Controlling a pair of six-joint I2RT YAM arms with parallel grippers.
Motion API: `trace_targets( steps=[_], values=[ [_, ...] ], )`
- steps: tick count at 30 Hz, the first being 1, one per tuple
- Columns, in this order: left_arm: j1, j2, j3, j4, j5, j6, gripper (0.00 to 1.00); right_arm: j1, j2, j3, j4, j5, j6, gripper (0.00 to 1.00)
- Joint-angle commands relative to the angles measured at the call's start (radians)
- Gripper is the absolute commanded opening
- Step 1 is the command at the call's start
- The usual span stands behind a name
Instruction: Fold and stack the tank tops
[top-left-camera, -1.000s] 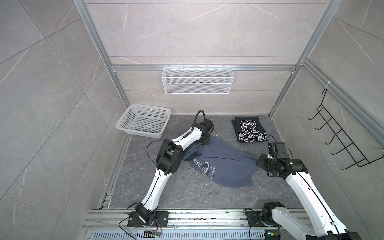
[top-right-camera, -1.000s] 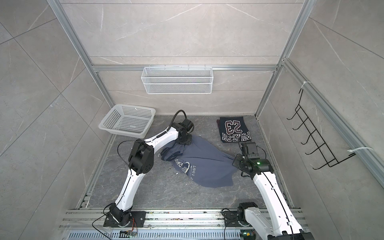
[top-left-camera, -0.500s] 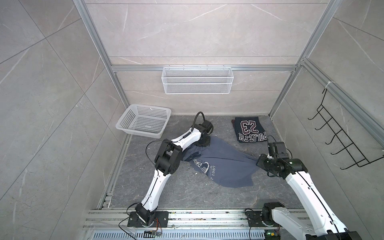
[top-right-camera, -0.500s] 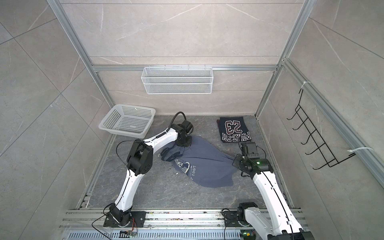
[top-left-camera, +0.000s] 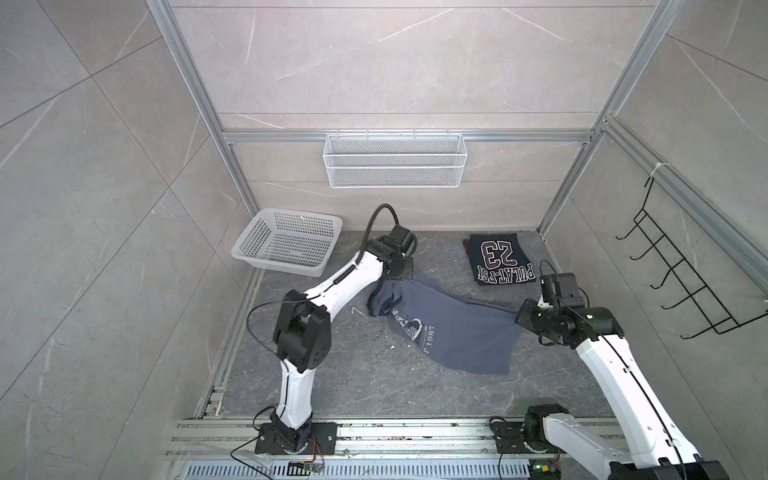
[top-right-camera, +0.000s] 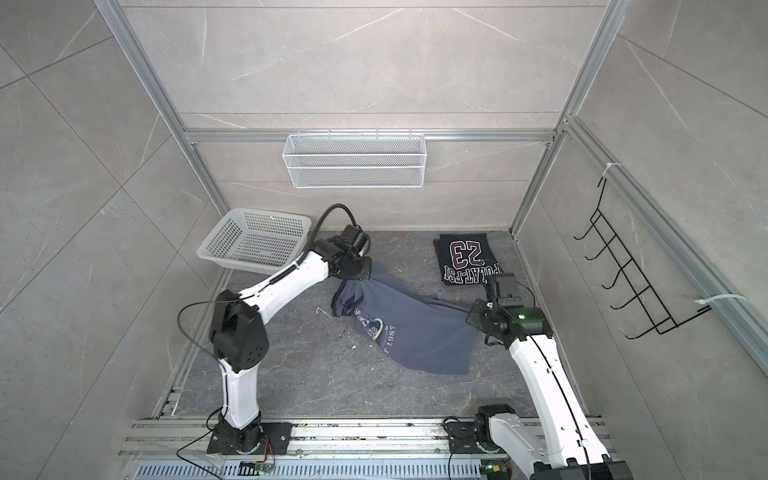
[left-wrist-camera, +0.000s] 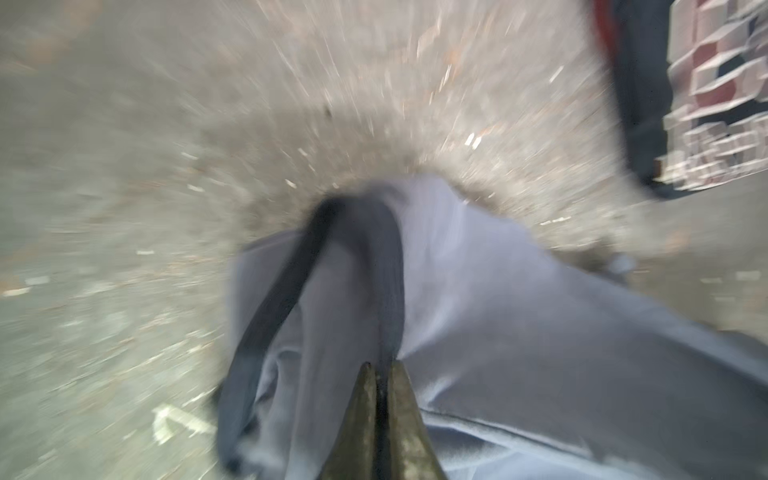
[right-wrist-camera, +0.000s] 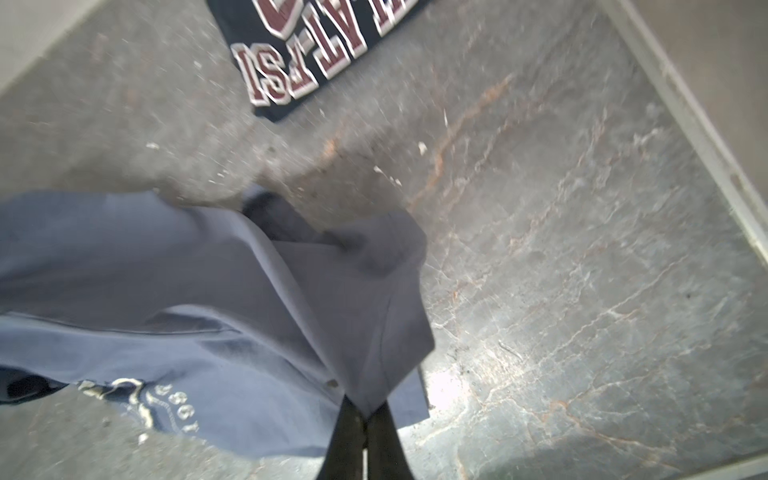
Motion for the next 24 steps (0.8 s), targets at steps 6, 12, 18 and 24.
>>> trace_targets(
  steps=[6, 12, 18, 24],
  values=[
    [0.263, -0.283, 0.172, 0.062, 0.103, -0.039, 0.00, -0.003, 0.252, 0.565, -0.085, -0.065, -0.059, 0.00],
    [0.267, -0.429, 0.010, 0.101, 0.146, -0.032, 0.01, 0.001, 0.296, 0.673, -0.099, -0.148, -0.098, 0.00],
    [0.257, -0.520, -0.543, 0.222, 0.288, -0.131, 0.04, 0.106, 0.163, 0.243, 0.030, -0.227, -0.082, 0.00],
    [0.130, -0.362, -0.728, 0.186, 0.281, -0.125, 0.05, 0.148, 0.145, -0.054, 0.060, -0.093, -0.052, 0.00]
  ],
)
